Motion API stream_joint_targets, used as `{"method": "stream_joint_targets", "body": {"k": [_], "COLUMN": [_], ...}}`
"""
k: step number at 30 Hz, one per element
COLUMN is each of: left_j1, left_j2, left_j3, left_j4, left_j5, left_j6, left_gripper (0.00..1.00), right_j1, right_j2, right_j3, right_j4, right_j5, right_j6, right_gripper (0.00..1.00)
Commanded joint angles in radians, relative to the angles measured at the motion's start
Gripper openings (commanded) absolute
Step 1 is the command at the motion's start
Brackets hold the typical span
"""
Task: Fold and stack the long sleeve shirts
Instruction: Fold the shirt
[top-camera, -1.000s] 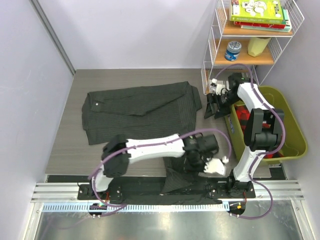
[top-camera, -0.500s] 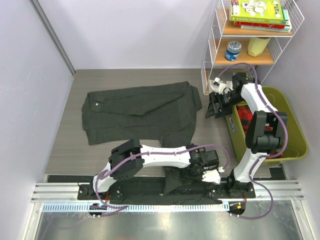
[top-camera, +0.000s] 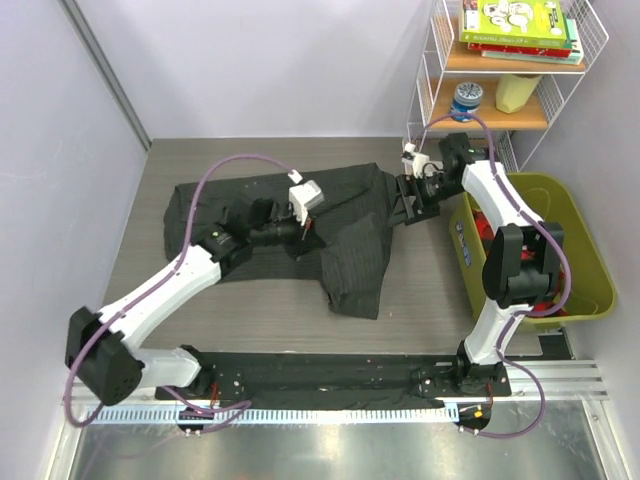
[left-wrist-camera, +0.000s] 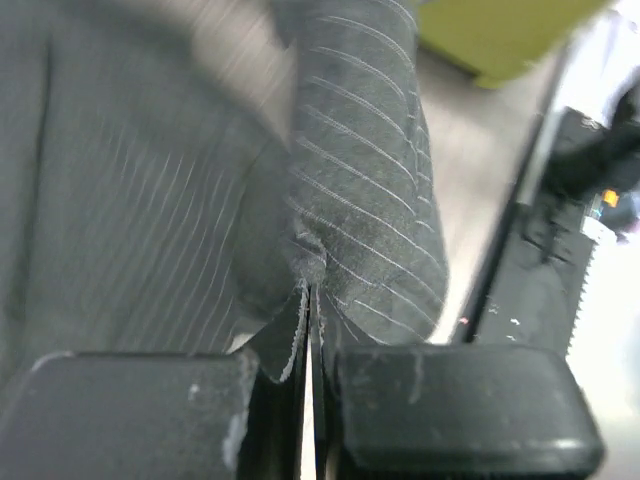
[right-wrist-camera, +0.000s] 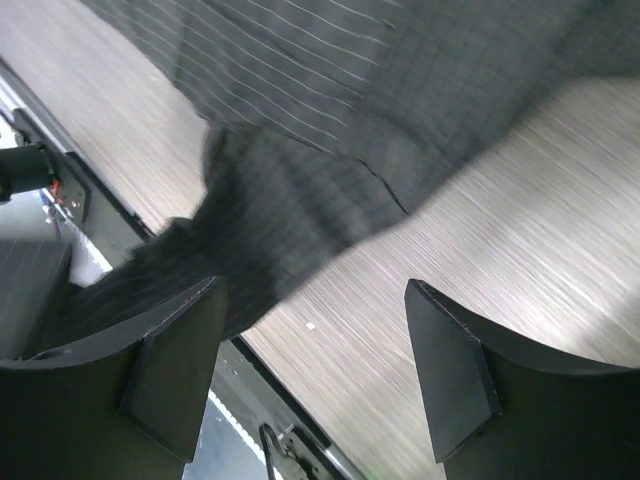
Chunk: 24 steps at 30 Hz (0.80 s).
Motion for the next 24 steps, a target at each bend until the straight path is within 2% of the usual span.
{"method": "stream_joint_targets", "body": {"k": [1, 6, 10, 14, 16, 18, 20, 21, 22, 23, 24], "left_j1": [0.118, 0.149, 0.152, 0.164, 0.164, 0.158, 0.105, 0.065, 0.008, -0.133, -0.200], "left_j2": [0.028, 0.029, 0.115, 0.131, 0.068, 0.010, -0.085, -0.114, -0.131, -0.154, -0.157], "left_j3": [-0.252, -0.375, -0.351, -0.309, -0.309, -0.302, -0.264, -0.233, -0.198, -0.170, -0.142], "left_j4": [0.191, 0.219, 0.142, 0.123, 0.143, 0.168, 0.096, -0.015, -0.148, -0.280, -0.544], "left_j5": [0.060, 0.042, -0.058, 0.089, 0.135, 0.259, 0.342, 0.412, 0.405, 0.387, 0.344], "left_j6": [-0.152, -0.127, -0.107, -0.057, -0.046, 0.006, 0.099, 0.302, 0.434, 0.595, 0.829], "left_gripper": [0.00, 0.00, 0.00, 0.01, 0.01, 0.02, 0.03, 0.02, 0.02, 0.00, 0.00], "right_j1": [0.072, 0.151, 0.209, 0.272, 0.286, 0.287, 0.280, 0.260, 0.249, 0.238, 0.226], "right_j2": [0.031, 0.046, 0.069, 0.103, 0.123, 0.138, 0.131, 0.128, 0.128, 0.131, 0.141], "right_j3": [0.032, -0.023, -0.063, -0.057, -0.057, -0.061, -0.070, -0.070, -0.063, -0.055, -0.044], "right_j4": [0.064, 0.123, 0.165, 0.169, 0.162, 0.151, 0.143, 0.140, 0.136, 0.124, 0.084], "right_j5": [-0.037, -0.072, -0.054, -0.035, -0.051, -0.077, -0.074, -0.074, -0.075, -0.074, -0.071], "right_j6": [0.064, 0.119, 0.153, 0.154, 0.157, 0.148, 0.122, 0.115, 0.108, 0.089, 0.067], "right_gripper": [0.77, 0.76, 0.76, 0.76, 0.76, 0.76, 0.76, 0.76, 0.77, 0.76, 0.75]}}
